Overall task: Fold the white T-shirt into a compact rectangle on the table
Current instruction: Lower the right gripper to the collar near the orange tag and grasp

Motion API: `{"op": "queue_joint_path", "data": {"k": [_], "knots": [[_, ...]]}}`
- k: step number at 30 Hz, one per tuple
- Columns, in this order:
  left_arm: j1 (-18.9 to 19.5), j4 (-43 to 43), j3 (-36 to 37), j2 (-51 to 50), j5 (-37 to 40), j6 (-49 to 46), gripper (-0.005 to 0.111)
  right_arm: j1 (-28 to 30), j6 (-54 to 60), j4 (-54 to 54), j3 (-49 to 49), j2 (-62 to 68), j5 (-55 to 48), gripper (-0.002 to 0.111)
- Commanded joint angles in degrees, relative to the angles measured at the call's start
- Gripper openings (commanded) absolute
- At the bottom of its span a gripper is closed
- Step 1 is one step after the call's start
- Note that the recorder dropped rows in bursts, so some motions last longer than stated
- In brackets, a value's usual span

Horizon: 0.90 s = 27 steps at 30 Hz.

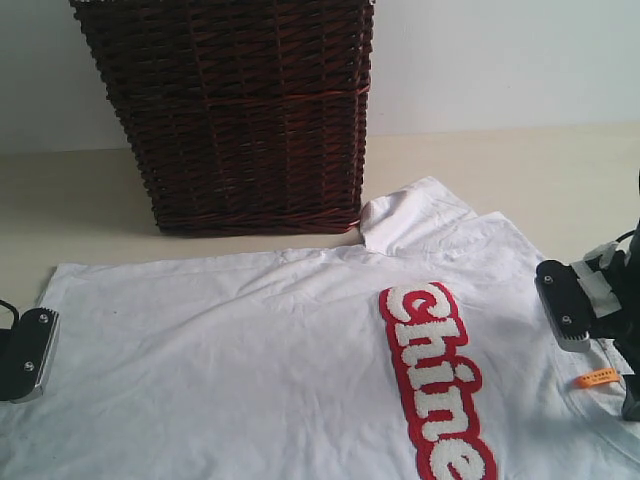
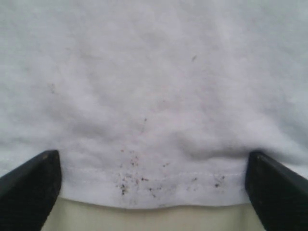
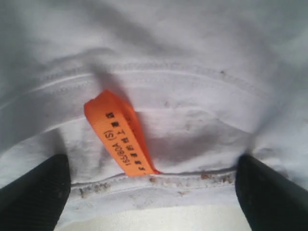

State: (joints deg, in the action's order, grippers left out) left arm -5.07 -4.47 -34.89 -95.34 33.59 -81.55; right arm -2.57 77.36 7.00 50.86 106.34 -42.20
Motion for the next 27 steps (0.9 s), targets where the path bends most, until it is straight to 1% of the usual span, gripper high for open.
{"op": "queue_joint_path", "data": {"k": [1, 8, 27], "knots": [[0.0, -2.3, 0.7, -1.1, -3.7, 0.4, 0.105, 0.3, 0.8, -0.4, -0.2, 2.6, -1.0, 0.089], [0.0, -2.3, 0.7, -1.1, -3.8, 0.4, 0.105, 0.3, 0.7, 0.7, -0.2, 2.2, -1.5, 0.089], [0.0, -3.3, 0.7, -1.1, -3.8, 0.6, 0.105, 0.3, 0.6, -0.9, -0.2, 2.2, -1.3, 0.089]]}}
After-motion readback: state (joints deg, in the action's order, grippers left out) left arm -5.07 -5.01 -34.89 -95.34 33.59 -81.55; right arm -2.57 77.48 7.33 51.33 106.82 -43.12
